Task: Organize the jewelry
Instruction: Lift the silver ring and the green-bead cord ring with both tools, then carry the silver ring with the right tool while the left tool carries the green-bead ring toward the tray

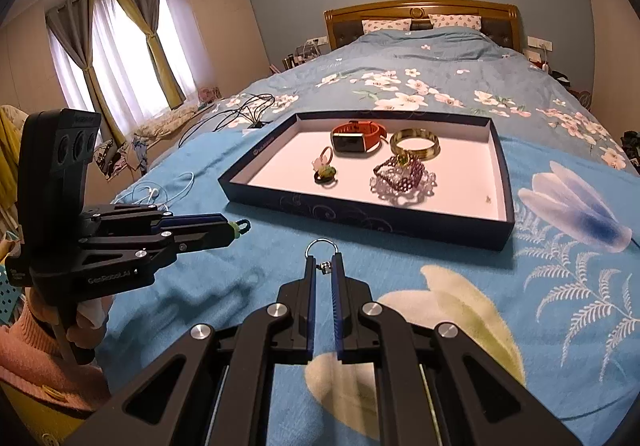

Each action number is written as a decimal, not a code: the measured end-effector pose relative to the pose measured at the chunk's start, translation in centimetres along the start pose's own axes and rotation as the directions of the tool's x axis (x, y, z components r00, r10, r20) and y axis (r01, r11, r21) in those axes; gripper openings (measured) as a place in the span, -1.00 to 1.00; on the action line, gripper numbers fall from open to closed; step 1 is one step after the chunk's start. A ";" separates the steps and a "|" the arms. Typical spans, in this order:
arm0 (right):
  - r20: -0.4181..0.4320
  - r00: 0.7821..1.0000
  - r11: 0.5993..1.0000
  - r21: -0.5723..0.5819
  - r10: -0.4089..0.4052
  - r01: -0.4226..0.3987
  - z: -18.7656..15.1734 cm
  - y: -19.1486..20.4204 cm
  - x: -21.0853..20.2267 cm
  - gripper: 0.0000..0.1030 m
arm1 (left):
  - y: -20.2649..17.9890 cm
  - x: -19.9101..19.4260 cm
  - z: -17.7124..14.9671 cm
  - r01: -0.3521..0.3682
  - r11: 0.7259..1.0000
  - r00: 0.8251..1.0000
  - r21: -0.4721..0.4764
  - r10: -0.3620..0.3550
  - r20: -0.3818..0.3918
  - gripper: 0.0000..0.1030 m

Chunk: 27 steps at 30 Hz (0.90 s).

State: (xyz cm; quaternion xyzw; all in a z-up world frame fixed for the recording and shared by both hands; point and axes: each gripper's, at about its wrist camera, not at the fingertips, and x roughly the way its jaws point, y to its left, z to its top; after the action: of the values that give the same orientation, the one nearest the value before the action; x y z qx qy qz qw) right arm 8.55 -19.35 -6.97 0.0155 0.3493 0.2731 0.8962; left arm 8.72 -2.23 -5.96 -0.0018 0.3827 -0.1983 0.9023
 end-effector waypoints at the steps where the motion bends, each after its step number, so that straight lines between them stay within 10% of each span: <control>1: 0.003 1.000 1.000 0.000 0.000 0.000 0.1 0.0 0.0 -0.88 | 0.0 -0.1 0.1 0.001 1.000 1.000 0.000 -0.001 0.004 -0.71; 27: 0.059 0.998 1.000 -0.014 -0.015 0.015 2.0 -0.4 -0.8 -0.88 | -0.3 -0.7 2.3 0.012 1.000 0.998 0.013 -0.013 0.060 -0.71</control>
State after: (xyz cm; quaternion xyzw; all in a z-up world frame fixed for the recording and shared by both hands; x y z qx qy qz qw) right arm 9.51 -19.76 -5.07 0.0146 0.3209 0.2682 0.9082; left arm 9.73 -2.60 -3.83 -0.0047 0.3540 -0.2060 0.9123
